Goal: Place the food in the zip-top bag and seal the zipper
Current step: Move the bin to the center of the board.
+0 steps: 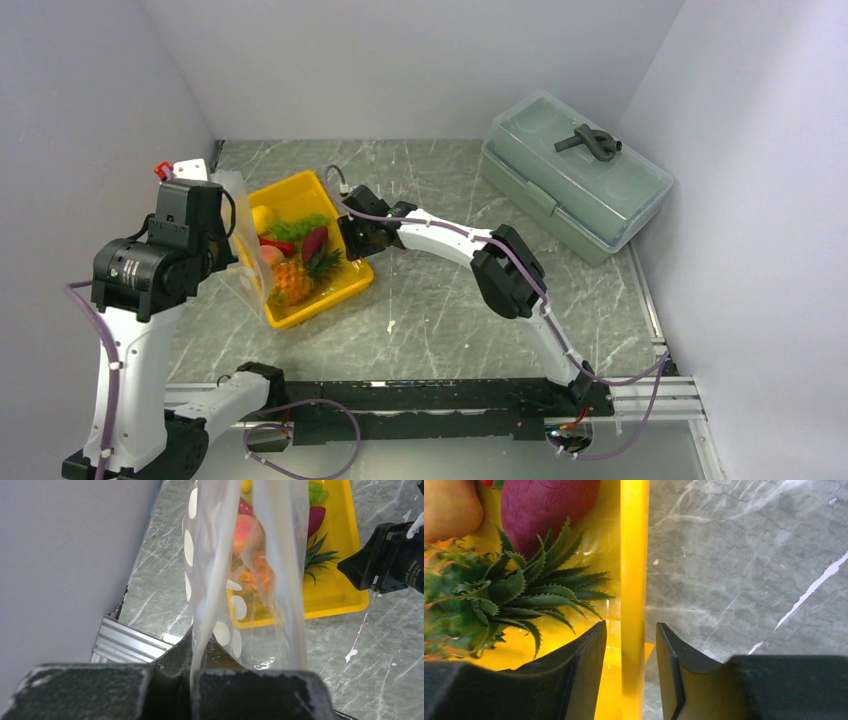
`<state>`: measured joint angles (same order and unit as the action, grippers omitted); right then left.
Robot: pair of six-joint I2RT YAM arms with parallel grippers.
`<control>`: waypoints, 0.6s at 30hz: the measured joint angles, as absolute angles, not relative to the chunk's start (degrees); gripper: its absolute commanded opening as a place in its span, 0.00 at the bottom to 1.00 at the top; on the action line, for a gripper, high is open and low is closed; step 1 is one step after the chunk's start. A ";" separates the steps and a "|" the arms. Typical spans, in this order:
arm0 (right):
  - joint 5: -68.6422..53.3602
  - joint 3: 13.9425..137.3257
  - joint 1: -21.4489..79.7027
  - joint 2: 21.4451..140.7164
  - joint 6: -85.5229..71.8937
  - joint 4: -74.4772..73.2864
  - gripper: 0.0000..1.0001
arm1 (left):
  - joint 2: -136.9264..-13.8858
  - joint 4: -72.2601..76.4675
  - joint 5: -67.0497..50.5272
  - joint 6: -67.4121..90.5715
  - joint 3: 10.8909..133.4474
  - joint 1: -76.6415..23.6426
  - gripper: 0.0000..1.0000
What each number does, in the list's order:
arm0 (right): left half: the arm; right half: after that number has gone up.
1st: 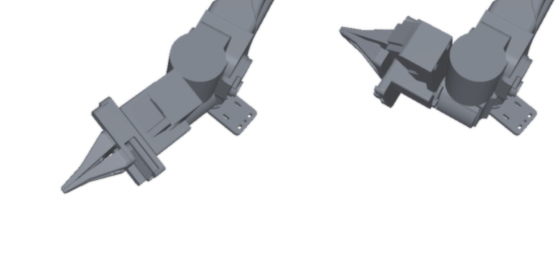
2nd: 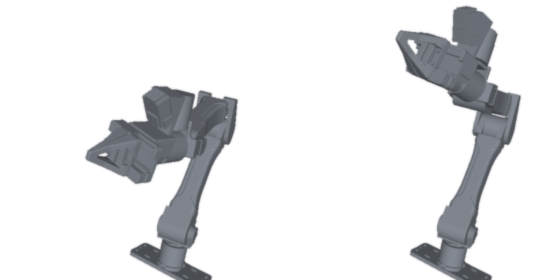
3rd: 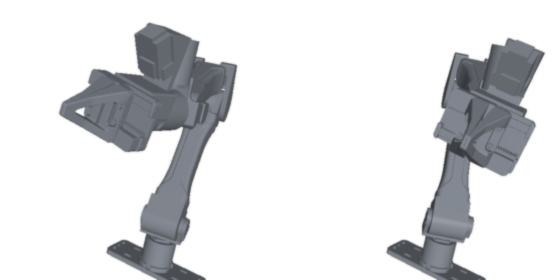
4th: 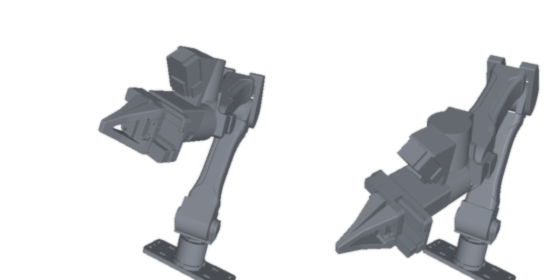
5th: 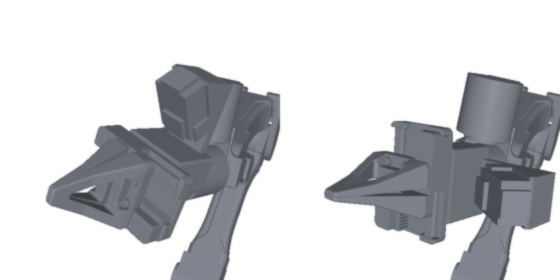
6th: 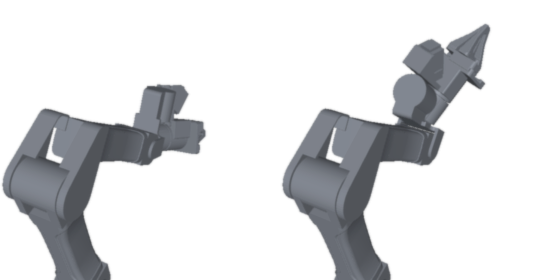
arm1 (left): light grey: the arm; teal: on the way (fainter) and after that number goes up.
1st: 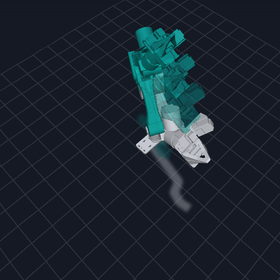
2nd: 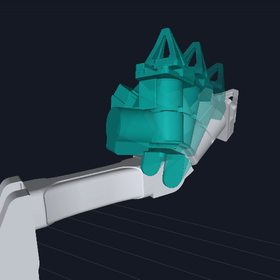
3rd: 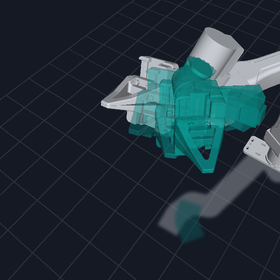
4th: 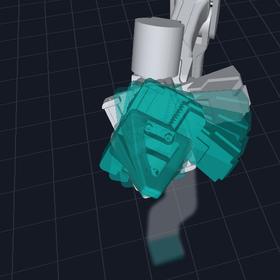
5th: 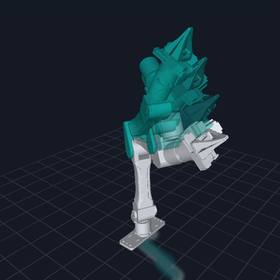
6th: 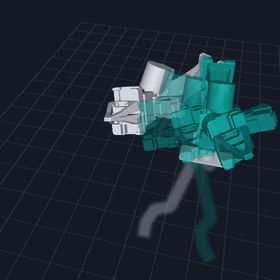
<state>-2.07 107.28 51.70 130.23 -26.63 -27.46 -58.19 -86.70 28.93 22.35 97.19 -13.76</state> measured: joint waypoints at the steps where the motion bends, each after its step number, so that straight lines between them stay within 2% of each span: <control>1: -1.87 107.31 51.75 130.45 -26.65 -27.55 0.40 | -57.98 -86.72 28.93 22.35 97.19 -13.76 0.00; 9: 1.06 107.72 51.96 130.89 -25.87 -28.23 0.00 | -57.47 -86.89 28.91 22.35 97.19 -13.76 0.00; 18: 3.84 100.22 52.07 126.45 -25.58 -24.88 0.00 | -57.58 -86.89 28.88 22.35 96.95 -13.76 0.00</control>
<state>3.84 100.22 52.07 126.45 -25.58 -24.88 -57.58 -86.89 28.88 22.35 96.95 -13.76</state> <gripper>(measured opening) 0.177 0.009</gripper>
